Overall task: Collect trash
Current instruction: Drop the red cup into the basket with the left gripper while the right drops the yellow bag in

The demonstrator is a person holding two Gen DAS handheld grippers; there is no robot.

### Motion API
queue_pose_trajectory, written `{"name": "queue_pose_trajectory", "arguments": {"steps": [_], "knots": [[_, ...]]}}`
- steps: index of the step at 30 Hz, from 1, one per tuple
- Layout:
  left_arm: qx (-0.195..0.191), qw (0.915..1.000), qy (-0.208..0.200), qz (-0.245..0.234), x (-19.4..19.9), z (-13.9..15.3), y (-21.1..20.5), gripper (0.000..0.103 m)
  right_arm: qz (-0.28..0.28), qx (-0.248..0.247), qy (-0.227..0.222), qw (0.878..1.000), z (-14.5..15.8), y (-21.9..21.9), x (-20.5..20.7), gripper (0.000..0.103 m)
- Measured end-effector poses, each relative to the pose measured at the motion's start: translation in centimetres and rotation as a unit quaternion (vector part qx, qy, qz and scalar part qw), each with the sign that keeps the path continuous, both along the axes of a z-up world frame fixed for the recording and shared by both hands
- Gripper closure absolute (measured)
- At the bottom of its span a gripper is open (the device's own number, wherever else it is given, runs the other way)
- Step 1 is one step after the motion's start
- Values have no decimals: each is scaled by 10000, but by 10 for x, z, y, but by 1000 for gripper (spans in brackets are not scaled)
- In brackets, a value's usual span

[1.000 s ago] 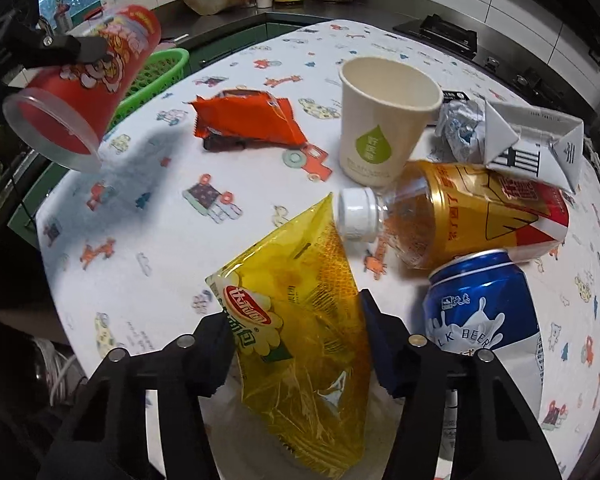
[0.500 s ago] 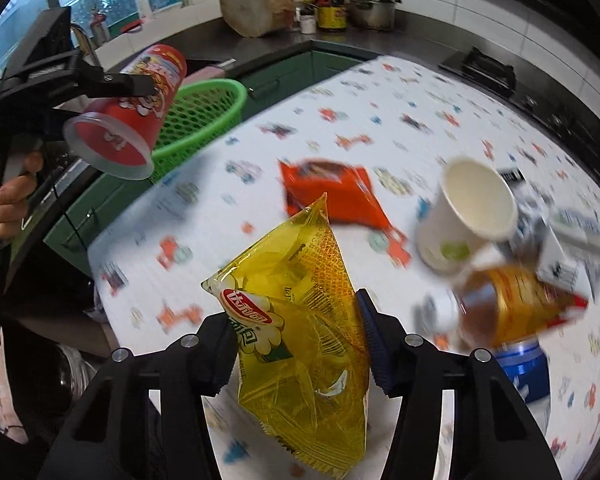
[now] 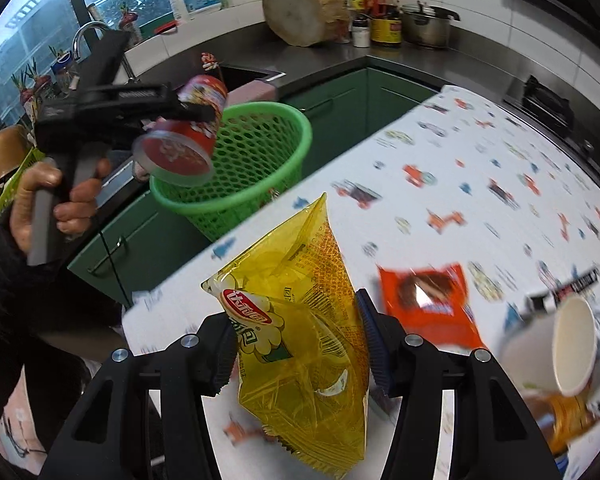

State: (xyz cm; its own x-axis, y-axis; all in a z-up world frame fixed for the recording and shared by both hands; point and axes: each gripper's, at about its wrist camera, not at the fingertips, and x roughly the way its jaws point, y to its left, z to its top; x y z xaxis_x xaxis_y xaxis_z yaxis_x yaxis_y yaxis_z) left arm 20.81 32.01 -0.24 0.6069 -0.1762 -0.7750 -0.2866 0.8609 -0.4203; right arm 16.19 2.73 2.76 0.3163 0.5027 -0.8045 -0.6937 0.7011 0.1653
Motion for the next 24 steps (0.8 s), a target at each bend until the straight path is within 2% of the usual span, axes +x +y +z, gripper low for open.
{"name": "queue_pose_trajectory", "arguments": {"steps": [4,13,20,24], "knots": [[157,9996,187,161,9,-15,14,29,69,93,63,9999,2,22,14,50],[88,9987,272,422,5,-29,36,26,159,218,179,9995,2,68,45,51],[-106,9977,79,671,-28,-25,51,24,244,357,338,9985,-6,105,64,51],[-8,9965,-84,827,-55,-18,54,24,241,477,537,9971,-15,126,73,51]]}}
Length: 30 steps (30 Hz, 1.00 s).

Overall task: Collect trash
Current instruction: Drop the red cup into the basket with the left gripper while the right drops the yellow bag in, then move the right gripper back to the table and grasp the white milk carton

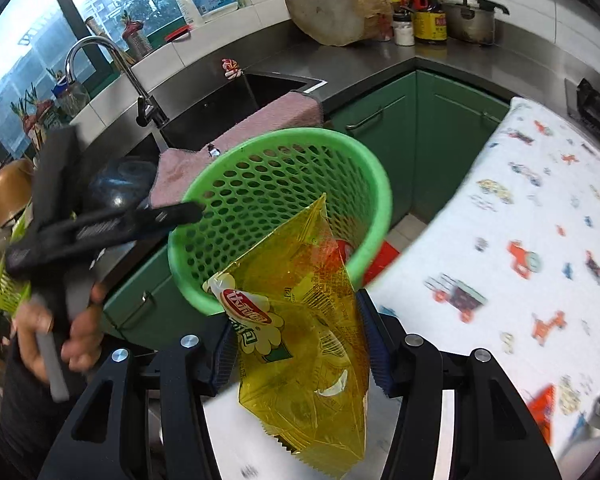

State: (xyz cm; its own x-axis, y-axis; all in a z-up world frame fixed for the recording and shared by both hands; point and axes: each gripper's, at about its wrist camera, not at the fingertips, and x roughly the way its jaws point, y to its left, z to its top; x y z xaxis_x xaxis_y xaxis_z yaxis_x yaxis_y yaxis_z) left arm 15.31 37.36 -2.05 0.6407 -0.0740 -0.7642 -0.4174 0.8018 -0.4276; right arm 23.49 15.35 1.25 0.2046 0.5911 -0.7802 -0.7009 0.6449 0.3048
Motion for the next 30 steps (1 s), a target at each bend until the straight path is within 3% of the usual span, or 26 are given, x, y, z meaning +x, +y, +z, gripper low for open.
{"name": "queue_pose_trajectory", "arguments": {"steps": [10,12,14,17,21,30], "knots": [[66,9996,-220,157,-45,9,0,23,-118,43,324,9994,-24,55,22,50],[70,9995,-216,199,-49,7,1,23,-150,8,290,9995,-28,61,23,48],[51,9995,-187,230,-53,5,3,23,-146,61,342,9993,-29,64,24,38],[8,9996,-124,271,-57,0,5,23,-157,200,338,9991,-26,65,25,30],[-8,9995,-81,307,-59,-2,4,23,-175,260,285,9991,-19,58,23,28],[74,9997,-169,130,-59,9,-16,21,-369,261,-70,9990,11,4,2,18]]}}
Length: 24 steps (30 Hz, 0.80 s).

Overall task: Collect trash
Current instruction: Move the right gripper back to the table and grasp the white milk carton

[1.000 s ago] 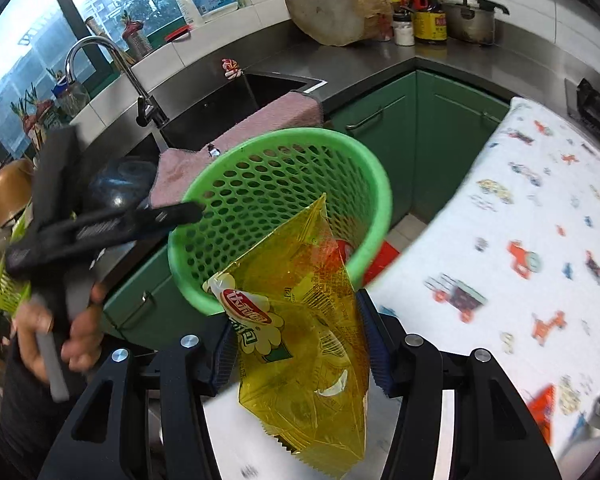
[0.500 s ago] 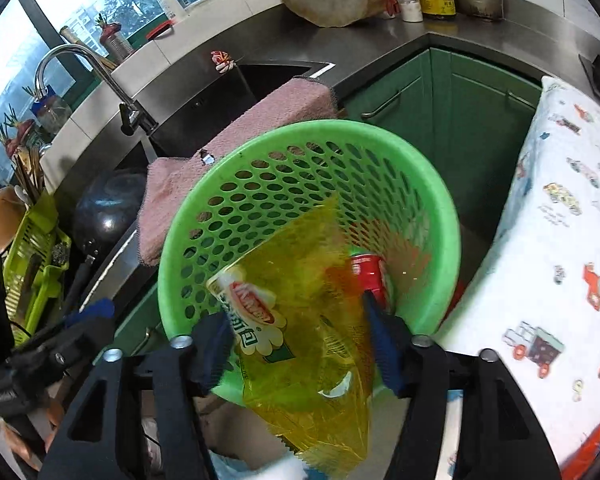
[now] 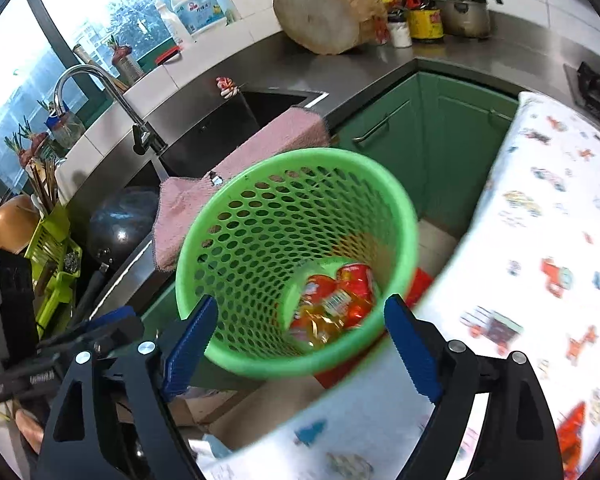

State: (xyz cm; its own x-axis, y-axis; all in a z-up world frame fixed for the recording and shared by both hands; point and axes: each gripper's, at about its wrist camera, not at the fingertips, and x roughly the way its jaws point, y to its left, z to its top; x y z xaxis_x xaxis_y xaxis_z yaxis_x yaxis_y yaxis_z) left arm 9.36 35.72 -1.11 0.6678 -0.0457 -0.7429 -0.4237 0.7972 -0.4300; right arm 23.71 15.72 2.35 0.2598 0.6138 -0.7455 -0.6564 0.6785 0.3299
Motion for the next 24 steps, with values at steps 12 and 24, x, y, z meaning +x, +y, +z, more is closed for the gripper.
{"name": "queue_pose_trajectory", "arguments": {"steps": [12,24], "knots": [[63,9983,-42,-573,14,11,-60,21,-721,-139,-376,9966,25,-123,-26,13],[57,9930,-28,-1181,40,18,-129,21,-1888,-523,-781,9775,56,-262,-32,12]]}}
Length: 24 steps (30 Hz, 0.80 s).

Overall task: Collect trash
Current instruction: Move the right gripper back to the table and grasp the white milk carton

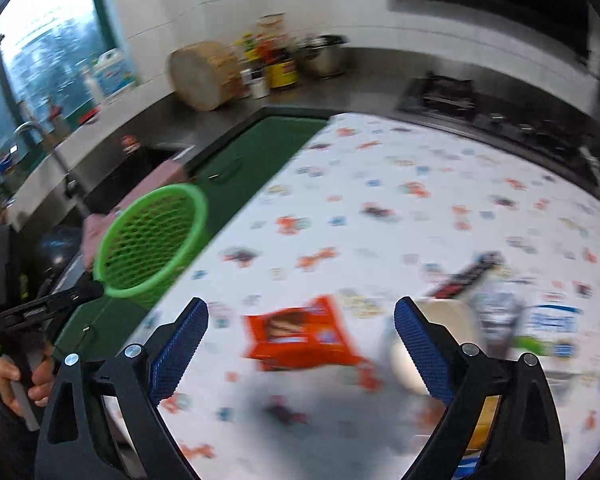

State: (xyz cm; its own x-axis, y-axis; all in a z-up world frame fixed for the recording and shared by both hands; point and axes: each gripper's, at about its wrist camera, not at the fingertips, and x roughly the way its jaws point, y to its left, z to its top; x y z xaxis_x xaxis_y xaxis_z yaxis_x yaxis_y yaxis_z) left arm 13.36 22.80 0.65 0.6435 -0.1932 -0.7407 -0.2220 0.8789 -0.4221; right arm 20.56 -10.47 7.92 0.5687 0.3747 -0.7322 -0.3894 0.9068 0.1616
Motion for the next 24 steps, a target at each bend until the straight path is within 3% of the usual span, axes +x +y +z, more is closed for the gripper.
{"name": "queue_pose_trajectory", "arguments": {"steps": [5,12,24], "knots": [[-68,9998,33,-194,12,-1,-20,21,-855,-341,103,9957,5,-60,28,12],[-101,9994,104,-313,25,-6,-29,21,-1729,-953,592,9785,-17,-118,63,12],[-173,9984,236,-493,44,-16,-41,21,-1865,-1343,1226,9655,-50,-116,86,12]]}}
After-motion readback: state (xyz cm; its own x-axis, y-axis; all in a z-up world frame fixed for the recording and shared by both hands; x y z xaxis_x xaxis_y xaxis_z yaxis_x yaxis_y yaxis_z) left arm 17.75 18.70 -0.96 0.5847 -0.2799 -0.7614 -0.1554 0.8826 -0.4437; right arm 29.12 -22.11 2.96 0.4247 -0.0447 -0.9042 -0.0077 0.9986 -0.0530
